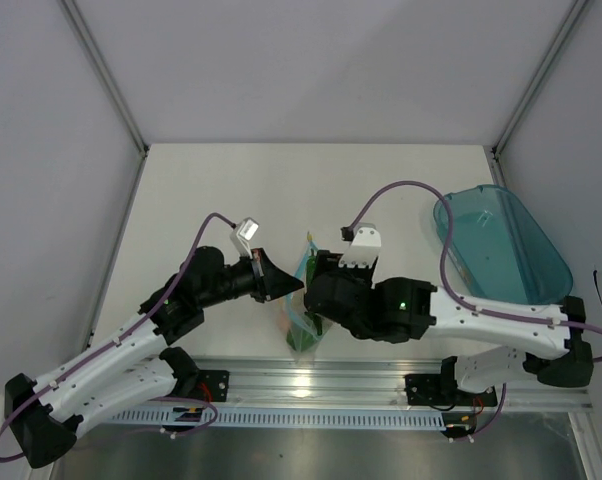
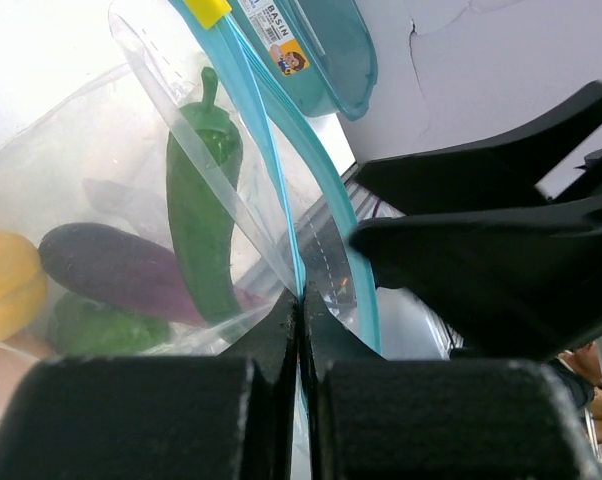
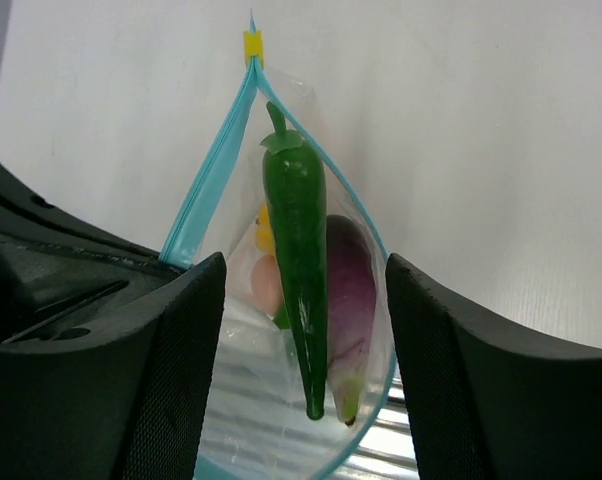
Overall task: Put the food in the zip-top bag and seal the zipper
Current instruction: Place the fake vegetable in the zipper food storage bag, then zip the zipper food storage bag at the center of the board.
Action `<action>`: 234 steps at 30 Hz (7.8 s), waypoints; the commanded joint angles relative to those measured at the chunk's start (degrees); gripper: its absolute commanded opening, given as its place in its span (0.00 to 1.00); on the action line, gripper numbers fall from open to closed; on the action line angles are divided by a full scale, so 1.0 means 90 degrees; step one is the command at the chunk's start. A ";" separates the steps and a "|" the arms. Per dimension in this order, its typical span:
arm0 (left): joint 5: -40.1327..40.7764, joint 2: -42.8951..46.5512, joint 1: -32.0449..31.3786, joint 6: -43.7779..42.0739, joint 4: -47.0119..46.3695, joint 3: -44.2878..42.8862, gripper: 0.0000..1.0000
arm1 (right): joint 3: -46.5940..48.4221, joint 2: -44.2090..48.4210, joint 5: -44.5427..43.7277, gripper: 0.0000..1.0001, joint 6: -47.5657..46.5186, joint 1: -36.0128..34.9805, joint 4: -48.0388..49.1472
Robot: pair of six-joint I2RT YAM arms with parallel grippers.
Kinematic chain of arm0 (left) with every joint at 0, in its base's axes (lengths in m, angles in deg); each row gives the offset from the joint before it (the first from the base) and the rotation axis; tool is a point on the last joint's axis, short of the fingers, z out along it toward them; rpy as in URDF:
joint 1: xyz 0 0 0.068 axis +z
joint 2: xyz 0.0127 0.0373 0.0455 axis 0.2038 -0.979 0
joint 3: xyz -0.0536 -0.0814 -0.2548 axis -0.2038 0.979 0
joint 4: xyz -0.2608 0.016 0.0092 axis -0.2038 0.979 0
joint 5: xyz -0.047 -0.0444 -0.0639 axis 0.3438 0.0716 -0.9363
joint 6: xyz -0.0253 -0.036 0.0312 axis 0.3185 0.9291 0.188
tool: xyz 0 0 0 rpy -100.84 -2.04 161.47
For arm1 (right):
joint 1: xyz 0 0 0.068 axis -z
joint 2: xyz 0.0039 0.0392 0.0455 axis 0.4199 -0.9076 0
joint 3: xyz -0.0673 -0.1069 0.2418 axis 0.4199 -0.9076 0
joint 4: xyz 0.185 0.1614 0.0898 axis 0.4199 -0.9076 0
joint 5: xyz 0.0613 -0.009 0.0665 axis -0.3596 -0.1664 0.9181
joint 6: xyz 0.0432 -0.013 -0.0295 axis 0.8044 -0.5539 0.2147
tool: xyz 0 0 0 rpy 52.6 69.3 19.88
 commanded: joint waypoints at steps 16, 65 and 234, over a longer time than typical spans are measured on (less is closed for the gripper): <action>-0.0222 0.0007 -0.0013 -0.0137 -0.0162 -0.0300 0.01 | -0.1686 0.1373 0.3292 0.52 -0.1647 0.1400 0.2000; 0.1526 0.0965 -0.0228 0.0078 0.1137 -0.0251 0.01 | 0.0776 -0.0651 0.5383 0.00 -0.3943 0.2337 0.2235; -0.4783 0.1316 -0.1097 -0.1963 -0.0670 -0.0173 0.01 | -0.2271 0.1614 1.3488 0.63 -0.4627 0.3402 0.6111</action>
